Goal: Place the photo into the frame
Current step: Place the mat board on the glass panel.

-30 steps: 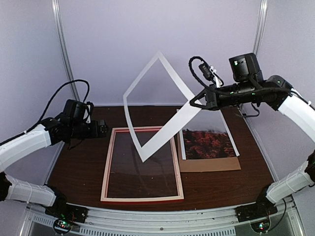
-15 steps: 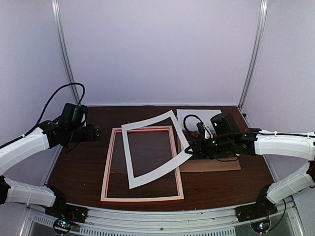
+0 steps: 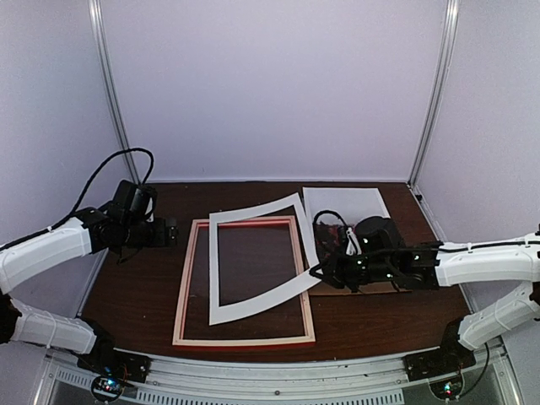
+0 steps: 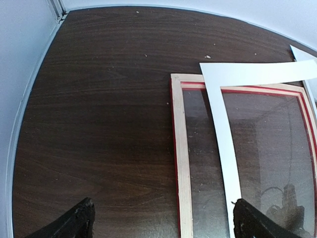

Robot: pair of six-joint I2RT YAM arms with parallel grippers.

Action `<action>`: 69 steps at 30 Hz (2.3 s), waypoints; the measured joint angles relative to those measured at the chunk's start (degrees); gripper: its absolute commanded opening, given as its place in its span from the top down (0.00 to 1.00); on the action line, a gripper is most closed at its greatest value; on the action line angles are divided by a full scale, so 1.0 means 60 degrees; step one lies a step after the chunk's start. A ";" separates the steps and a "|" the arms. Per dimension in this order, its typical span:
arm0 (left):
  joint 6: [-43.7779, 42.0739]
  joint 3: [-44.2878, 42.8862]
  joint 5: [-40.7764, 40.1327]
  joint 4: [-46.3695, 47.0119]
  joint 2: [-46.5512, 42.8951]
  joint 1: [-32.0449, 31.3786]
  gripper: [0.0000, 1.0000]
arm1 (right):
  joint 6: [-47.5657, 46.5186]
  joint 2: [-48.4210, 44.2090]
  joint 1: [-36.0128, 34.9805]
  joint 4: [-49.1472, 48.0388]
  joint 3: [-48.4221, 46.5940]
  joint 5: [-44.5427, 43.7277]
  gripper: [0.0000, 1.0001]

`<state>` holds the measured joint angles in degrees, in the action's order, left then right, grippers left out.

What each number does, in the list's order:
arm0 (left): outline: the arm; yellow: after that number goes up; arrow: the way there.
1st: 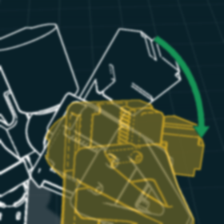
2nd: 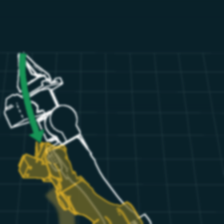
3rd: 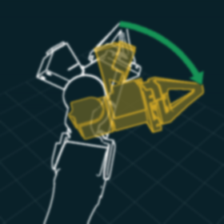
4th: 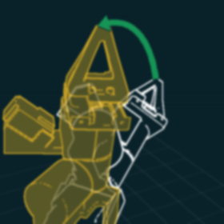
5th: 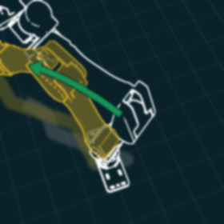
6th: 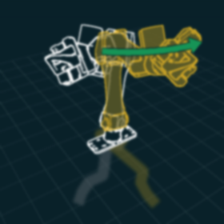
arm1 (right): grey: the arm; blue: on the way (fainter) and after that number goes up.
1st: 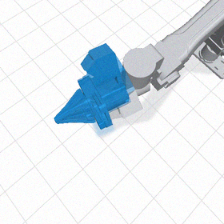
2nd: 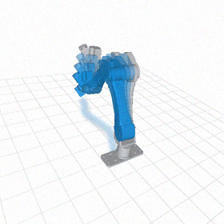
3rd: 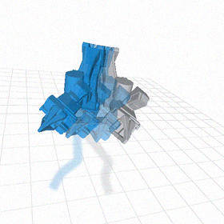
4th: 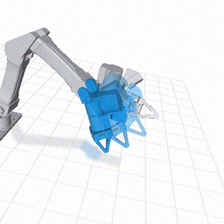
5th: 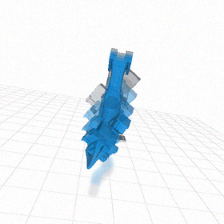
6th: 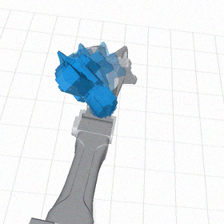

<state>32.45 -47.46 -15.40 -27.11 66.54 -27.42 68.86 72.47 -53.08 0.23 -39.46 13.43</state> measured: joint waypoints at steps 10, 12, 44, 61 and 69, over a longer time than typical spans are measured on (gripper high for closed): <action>-0.0004 0.0117 0.0186 0.0015 0.0000 0.0000 0.02 | 0.1202 0.0656 -0.1268 -0.0780 0.0277 -0.0929 1.00; -0.0007 0.0117 0.0222 0.0015 0.0000 0.0000 0.02 | 0.1428 0.0863 -0.1453 -0.1027 0.0346 -0.1049 1.00; -0.0149 0.0226 0.0725 0.0091 0.0018 0.0000 0.02 | 0.3406 0.2568 -0.2718 -0.2182 0.0849 -0.2204 0.70; -0.0171 0.0310 0.0852 0.0186 0.0025 0.0000 0.02 | 0.1490 0.2463 -0.1836 -0.0474 -0.0535 -0.1341 0.59; -0.0182 0.0310 0.0852 0.0262 0.0200 0.0000 0.02 | 0.0240 0.2550 -0.1286 0.0357 -0.1388 -0.0696 0.59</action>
<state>31.35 -45.60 -10.28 -25.54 67.75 -27.42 70.30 87.77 -60.80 2.37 -47.79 9.26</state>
